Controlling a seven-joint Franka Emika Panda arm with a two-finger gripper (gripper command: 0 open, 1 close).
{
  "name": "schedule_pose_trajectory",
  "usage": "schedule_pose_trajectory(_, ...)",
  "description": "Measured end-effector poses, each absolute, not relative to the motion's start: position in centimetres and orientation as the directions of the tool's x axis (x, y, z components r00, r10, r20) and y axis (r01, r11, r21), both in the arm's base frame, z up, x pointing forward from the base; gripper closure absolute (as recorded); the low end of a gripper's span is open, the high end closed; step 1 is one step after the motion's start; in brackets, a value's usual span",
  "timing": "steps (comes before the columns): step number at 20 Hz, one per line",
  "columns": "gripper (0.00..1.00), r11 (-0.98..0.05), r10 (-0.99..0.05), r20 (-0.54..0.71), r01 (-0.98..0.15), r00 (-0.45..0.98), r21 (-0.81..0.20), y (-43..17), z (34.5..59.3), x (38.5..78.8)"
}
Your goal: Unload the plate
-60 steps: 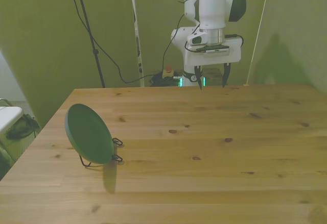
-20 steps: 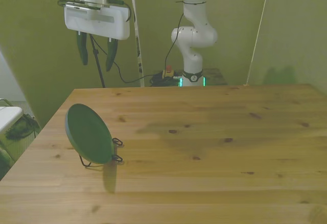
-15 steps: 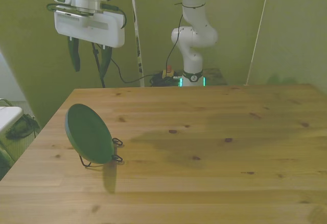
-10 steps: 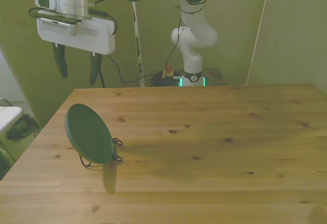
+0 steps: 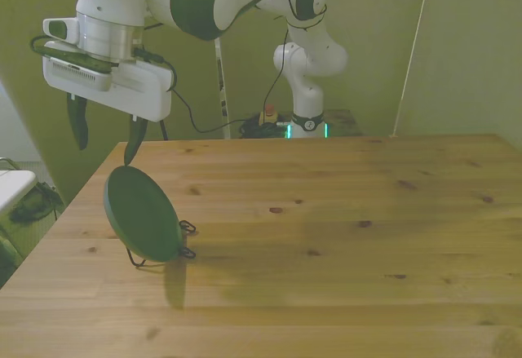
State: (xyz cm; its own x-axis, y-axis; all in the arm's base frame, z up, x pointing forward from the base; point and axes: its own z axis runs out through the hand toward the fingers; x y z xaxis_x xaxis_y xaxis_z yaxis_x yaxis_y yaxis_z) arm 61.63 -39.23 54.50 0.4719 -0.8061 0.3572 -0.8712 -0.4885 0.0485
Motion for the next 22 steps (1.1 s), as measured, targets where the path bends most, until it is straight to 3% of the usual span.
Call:
schedule_pose_trajectory(7, 0.00, -0.478, -0.798, 0.366, -0.873, 0.478, 0.098, -39.8, 51.6, 63.0)
schedule_pose_trajectory(8, 1.00, -0.478, -0.798, 0.366, -0.872, 0.480, 0.102, -39.9, 51.3, 63.1)
schedule_pose_trajectory(22, 1.00, -0.483, -0.790, 0.374, -0.869, 0.485, 0.107, -40.1, 50.1, 63.7)
